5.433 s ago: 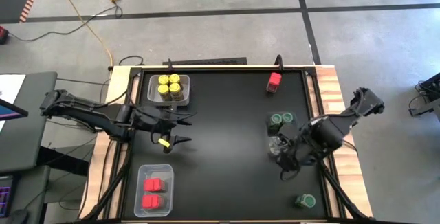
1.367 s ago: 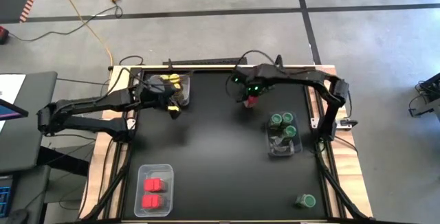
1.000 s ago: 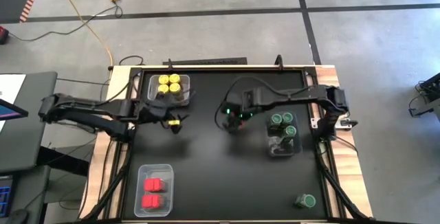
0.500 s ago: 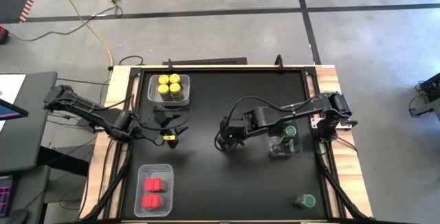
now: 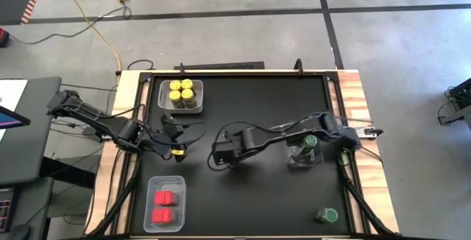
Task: Sort spices by type
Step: Put the red seasoning can into the transparent bin
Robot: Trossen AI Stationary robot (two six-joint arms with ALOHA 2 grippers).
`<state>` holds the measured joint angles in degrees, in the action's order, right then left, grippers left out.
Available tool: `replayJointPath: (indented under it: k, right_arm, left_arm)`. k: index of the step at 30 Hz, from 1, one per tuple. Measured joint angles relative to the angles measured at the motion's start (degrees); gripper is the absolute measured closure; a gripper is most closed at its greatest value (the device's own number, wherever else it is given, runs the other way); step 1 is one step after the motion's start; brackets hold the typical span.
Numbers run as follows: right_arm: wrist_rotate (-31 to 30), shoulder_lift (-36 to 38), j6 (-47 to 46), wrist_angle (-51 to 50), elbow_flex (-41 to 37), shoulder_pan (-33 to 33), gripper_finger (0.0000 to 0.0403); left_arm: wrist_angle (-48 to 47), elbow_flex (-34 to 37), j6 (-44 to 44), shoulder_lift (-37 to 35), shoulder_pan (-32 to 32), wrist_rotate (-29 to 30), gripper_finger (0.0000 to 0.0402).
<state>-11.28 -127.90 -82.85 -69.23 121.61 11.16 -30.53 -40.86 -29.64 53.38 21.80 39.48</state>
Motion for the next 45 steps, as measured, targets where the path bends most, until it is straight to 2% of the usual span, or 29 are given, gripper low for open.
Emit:
replayJointPath:
  k: [3,7,14,18,25,30,35,45]
  right_arm:
    - [-1.84,-4.61,-6.70,-4.99,7.96,-0.08,0.0162]
    - [-2.35,-9.32,-13.85,-7.90,12.86,-0.62,0.0162]
    - [-0.51,-13.88,-19.34,0.10,13.30,-0.11,0.0139]
    - [-0.17,-14.02,-26.16,1.67,13.30,-0.10,0.0136]
    - [-1.03,-14.01,-24.36,2.85,13.32,0.58,0.0133]
    - [-6.32,-14.01,-23.70,5.50,13.32,1.81,0.0132]
    - [-6.72,-14.01,-24.25,5.66,13.30,1.94,0.0129]
    - [-6.90,-13.98,-22.93,6.74,13.32,1.81,0.0071]
  left_arm:
    - [-2.09,0.00,0.48,-0.30,0.00,-0.15,0.0120]
    - [-3.39,0.00,0.48,-0.30,0.00,-0.15,0.0120]
    - [-8.02,-0.01,0.51,-0.30,0.00,-0.47,0.0120]
    - [-10.69,-0.02,0.50,-0.30,0.00,-0.63,0.0120]
    - [-11.31,0.00,0.51,-0.30,0.00,-0.69,0.0120]
    - [-12.67,-0.02,0.52,-0.30,0.00,-0.72,0.0120]
    - [-12.63,-0.01,0.52,-0.30,0.00,-0.72,0.0120]
    - [-12.57,0.00,0.52,-0.30,-0.02,-0.74,0.0120]
